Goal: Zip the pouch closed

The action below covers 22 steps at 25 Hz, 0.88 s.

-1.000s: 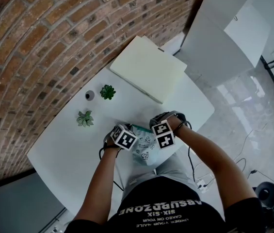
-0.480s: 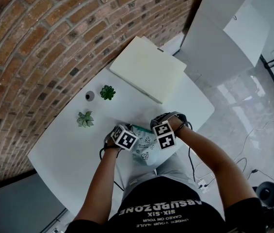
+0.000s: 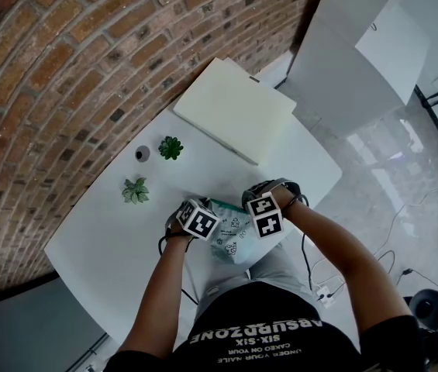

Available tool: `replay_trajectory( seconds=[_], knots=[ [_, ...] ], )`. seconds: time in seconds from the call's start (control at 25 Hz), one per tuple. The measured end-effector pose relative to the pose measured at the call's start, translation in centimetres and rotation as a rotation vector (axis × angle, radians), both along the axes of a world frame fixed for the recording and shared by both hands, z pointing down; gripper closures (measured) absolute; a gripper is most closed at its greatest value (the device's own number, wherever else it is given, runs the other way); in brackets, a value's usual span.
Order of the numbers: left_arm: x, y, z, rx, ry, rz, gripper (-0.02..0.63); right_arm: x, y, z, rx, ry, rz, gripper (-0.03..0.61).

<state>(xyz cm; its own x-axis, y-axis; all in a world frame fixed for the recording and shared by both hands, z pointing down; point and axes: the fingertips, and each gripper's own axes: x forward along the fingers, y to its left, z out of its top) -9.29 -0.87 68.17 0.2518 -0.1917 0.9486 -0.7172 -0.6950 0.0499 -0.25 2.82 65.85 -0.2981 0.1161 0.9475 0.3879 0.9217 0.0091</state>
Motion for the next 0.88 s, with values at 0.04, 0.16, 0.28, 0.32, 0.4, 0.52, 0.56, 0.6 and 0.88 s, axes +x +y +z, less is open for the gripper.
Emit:
replay_trajectory(
  seconds=[0.04, 0.16, 0.28, 0.32, 0.4, 0.52, 0.56, 0.6, 0.88],
  knots=[
    [0.0, 0.0, 0.0, 0.0, 0.0, -0.001, 0.592, 0.0, 0.0, 0.0, -0.002, -0.002, 0.004, 0.579],
    [0.0, -0.1, 0.0, -0.002, 0.002, -0.003, 0.592, 0.0, 0.1, -0.1, -0.009, -0.004, 0.01, 0.58],
    [0.0, -0.1, 0.0, -0.008, 0.002, -0.002, 0.592, 0.3, 0.3, -0.2, -0.008, -0.001, 0.004, 0.579],
    [0.0, 0.0, 0.0, -0.008, 0.001, -0.002, 0.592, 0.3, 0.3, -0.2, -0.009, -0.004, 0.007, 0.58],
    [0.1, 0.0, 0.0, -0.006, 0.001, -0.001, 0.592, 0.5, 0.4, -0.2, -0.012, -0.008, 0.014, 0.58],
    [0.1, 0.0, 0.1, -0.004, -0.002, 0.001, 0.592, 0.7, 0.5, -0.2, -0.012, -0.009, 0.019, 0.579],
    [0.1, 0.0, 0.1, -0.005, -0.003, 0.002, 0.592, 0.8, 0.5, -0.2, -0.012, -0.01, 0.021, 0.579],
    [0.0, 0.0, 0.1, -0.006, -0.004, 0.002, 0.592, 0.8, 0.5, -0.3, -0.012, -0.01, 0.023, 0.58],
    [0.1, -0.4, -0.5, 0.009, -0.004, -0.005, 0.592, 1.6, 0.6, -0.1, -0.011, 0.005, 0.017, 0.58]
  ],
)
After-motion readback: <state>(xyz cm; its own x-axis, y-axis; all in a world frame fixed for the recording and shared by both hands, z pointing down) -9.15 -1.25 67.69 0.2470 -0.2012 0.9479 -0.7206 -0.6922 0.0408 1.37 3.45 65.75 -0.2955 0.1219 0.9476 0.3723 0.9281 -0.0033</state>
